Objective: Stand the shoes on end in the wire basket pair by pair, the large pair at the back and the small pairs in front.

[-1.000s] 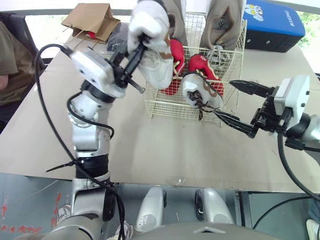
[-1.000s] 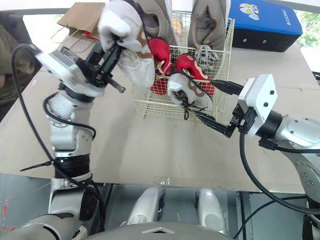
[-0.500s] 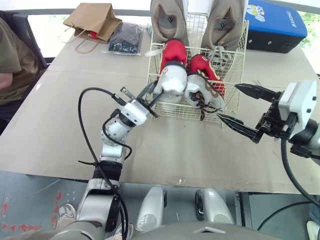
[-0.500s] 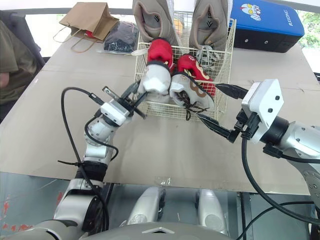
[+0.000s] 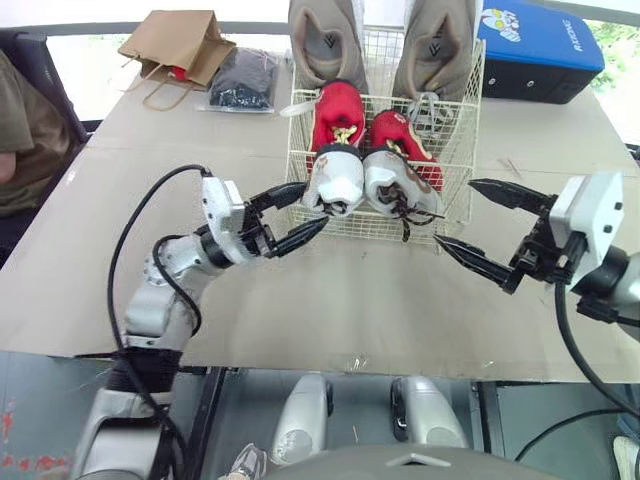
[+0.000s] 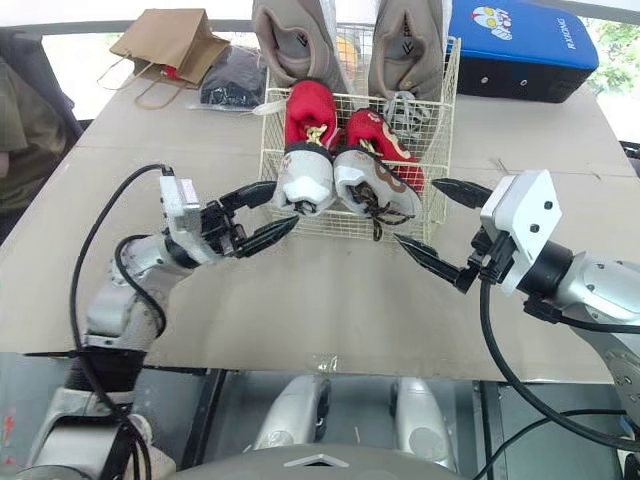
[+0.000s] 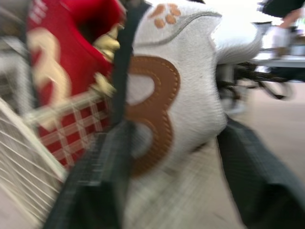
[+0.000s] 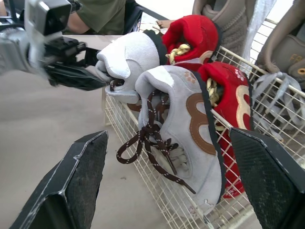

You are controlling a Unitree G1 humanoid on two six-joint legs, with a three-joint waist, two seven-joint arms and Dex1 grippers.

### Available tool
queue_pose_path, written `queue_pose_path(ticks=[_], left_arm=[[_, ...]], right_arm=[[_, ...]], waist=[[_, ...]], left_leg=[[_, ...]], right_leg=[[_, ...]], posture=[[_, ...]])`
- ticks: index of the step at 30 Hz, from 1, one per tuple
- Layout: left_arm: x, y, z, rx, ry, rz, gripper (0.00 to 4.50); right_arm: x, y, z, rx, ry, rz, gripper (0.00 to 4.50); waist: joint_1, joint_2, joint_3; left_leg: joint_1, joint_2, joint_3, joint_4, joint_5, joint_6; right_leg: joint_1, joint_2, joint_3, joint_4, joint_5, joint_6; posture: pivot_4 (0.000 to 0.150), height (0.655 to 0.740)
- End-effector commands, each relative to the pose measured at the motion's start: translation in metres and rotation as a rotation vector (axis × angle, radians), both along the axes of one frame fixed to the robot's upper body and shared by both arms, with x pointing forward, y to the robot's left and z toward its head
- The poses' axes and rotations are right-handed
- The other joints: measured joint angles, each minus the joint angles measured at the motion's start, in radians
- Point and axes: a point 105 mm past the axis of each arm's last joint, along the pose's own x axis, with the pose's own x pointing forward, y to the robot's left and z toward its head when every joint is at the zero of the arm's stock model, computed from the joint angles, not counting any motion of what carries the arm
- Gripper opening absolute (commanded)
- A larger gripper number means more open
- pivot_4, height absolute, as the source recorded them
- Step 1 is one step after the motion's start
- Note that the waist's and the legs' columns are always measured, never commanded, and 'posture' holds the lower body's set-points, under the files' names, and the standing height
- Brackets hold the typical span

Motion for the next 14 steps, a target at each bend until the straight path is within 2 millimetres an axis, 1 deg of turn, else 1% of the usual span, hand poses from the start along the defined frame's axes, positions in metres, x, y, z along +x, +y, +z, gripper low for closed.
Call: queue_pose_path(ticks=[1,4,6,8,10,12,13,14], left_arm=[[-0.012,0.010,0.016,-0.022,0.137,-0.015,4.47],[-0.025,0.014,0.013,0.040,0.214,-0.041,4.47],[-0.034,0.020,0.008,0.090,0.261,-0.047,4.47],[-0.041,0.038,-0.006,0.163,0.297,-0.005,4.47],[-0.044,0.056,-0.020,0.197,0.350,0.050,4.47],[-0.045,0.065,-0.033,0.237,0.375,0.090,4.47],[-0.045,0.067,-0.036,0.219,0.400,0.096,4.47],[-0.044,0.070,-0.042,0.257,0.393,0.110,4.47]], right_arm=[[-0.005,-0.010,0.004,-0.017,-0.028,-0.031,3.93],[-0.011,-0.026,-0.008,-0.034,0.030,-0.077,3.93],[-0.018,-0.042,-0.019,-0.053,0.083,-0.124,3.93],[-0.032,-0.064,-0.032,-0.085,0.144,-0.186,3.93],[-0.041,-0.083,-0.039,-0.088,0.172,-0.246,3.93],[-0.047,-0.095,-0.047,-0.094,0.200,-0.271,3.93],[-0.049,-0.100,-0.052,-0.113,0.214,-0.281,3.93],[-0.050,-0.104,-0.057,-0.129,0.225,-0.287,3.93]], waist=[[0.002,0.001,0.001],[0.006,0.001,0.001],[0.006,0.001,0.001],[0.006,0.001,0.001],[0.006,0.002,0.001],[0.005,0.002,0.000],[0.005,0.002,0.000],[0.005,0.002,0.000]], left_leg=[[0.000,0.000,0.000,0.000,0.000,0.000],[0.000,0.000,0.000,0.000,0.000,0.000],[0.000,0.000,0.000,0.000,0.000,0.000],[-0.001,0.000,0.000,-0.001,0.000,0.000],[0.000,0.000,0.000,-0.003,0.000,0.000],[0.001,0.000,0.002,-0.004,0.000,0.000],[0.004,0.000,0.003,-0.005,0.000,0.000],[0.006,0.000,0.005,-0.005,0.000,0.000]], right_leg=[[0.000,0.000,0.000,0.000,0.000,0.000],[0.000,0.000,0.000,0.000,0.000,0.000],[0.000,0.000,0.000,0.000,0.000,0.000],[0.000,0.000,0.000,-0.001,0.000,0.000],[-0.001,0.000,0.000,-0.001,-0.001,0.000],[0.000,0.000,0.001,-0.001,-0.001,-0.001],[0.002,0.000,0.002,-0.002,-0.003,-0.004],[0.003,0.000,0.003,-0.002,-0.003,-0.004]], posture=[[0.150,0.7400],[0.150,0.7400],[0.150,0.7400],[0.150,0.7400],[0.150,0.7400],[0.150,0.7400],[0.150,0.7400],[0.150,0.7400]])
